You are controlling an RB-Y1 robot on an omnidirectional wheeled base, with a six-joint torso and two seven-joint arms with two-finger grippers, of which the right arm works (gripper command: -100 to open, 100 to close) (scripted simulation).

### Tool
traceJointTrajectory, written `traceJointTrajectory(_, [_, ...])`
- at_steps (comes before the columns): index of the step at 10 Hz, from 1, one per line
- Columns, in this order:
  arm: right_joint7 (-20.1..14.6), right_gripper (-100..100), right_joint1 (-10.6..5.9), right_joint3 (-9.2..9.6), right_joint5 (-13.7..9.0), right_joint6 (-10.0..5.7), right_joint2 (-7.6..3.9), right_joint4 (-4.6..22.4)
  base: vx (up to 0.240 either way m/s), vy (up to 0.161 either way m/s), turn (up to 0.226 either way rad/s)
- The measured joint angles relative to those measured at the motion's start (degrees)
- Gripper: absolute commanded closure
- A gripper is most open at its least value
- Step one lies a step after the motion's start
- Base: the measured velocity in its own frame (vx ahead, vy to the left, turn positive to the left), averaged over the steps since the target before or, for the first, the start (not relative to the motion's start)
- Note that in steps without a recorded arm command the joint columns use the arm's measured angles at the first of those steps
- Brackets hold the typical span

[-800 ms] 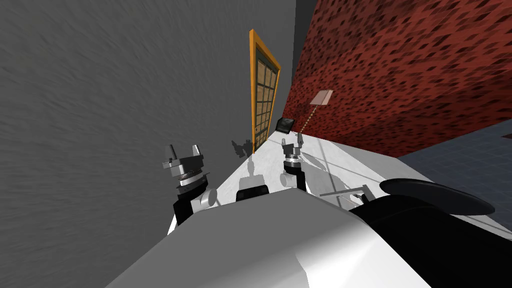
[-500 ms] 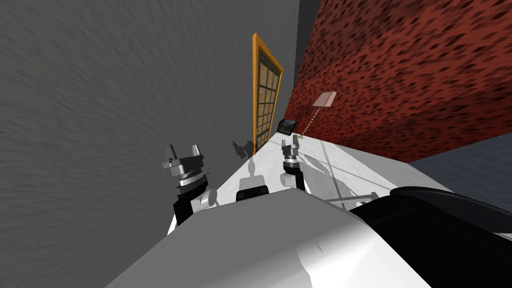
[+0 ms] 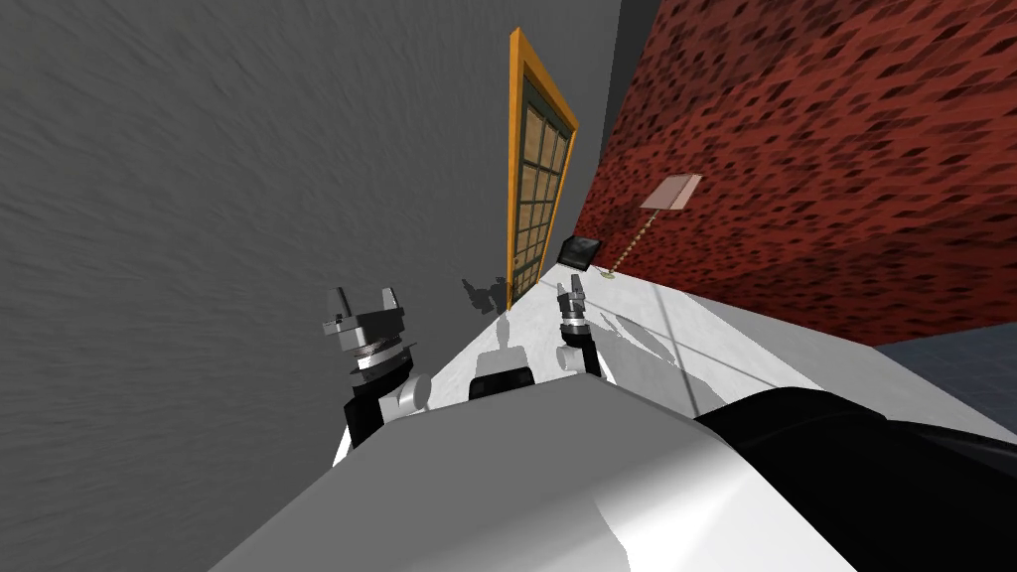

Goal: Pull the door open

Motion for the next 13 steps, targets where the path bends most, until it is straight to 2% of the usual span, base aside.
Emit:
traceJointTrajectory(3, [2.76, -100, -0.74, -1.09, 1.65, -0.95, -1.26, 3.15, 0.111, -0.067, 0.092])
traceJointTrajectory(11, [9.73, -100, -2.35, -3.03, 6.00, -4.66, -3.06, 12.07, 0.103, -0.059, 0.089])
traceJointTrajectory(13, [11.74, -100, -3.19, -3.70, 7.29, -5.66, -3.53, 14.92, 0.124, -0.086, 0.129])
